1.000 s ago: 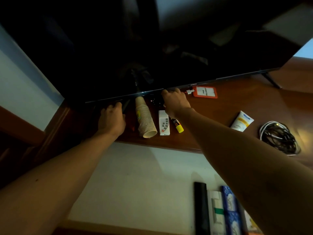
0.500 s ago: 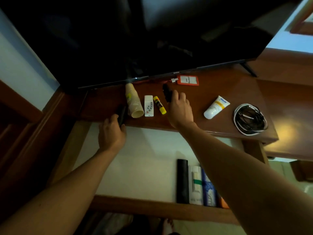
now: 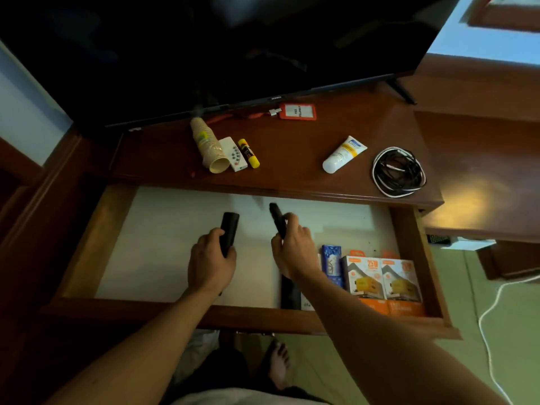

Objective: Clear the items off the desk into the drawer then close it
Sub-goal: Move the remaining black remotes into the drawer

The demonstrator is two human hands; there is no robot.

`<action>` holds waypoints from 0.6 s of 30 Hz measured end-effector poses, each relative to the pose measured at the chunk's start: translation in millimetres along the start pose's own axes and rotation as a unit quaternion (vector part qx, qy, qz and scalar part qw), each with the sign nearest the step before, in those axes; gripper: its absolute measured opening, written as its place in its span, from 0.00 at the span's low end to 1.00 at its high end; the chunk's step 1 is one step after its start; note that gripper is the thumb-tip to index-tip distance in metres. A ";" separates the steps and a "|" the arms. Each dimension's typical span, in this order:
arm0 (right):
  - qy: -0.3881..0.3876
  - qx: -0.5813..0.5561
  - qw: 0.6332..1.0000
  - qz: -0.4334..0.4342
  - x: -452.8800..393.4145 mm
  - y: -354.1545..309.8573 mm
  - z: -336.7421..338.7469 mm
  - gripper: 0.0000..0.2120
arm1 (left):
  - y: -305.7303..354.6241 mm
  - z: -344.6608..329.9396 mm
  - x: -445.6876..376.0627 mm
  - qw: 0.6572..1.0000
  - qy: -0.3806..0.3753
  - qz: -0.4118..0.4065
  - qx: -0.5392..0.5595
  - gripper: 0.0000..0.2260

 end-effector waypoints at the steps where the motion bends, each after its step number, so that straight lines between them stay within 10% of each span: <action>1: -0.022 0.013 1.000 -0.012 6.1 2.2 -6.4 0.18 | 0.4 -4.6 -0.6 1.000 -0.016 -0.002 -0.002 0.20; 18: -0.190 0.087 0.960 -0.184 3.4 4.0 -47.0 0.39 | -4.9 -53.4 -31.8 0.982 -0.181 0.050 -0.005 0.30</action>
Point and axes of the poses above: each hand's wrist, its own x-axis away from the middle knuckle, its own z-axis out of the back of the hand, y = z × x, the point moved 1 cm from there along -x, towards the middle knuckle, and after that the axes turned 1 degree about z, right-handed, at the moved point
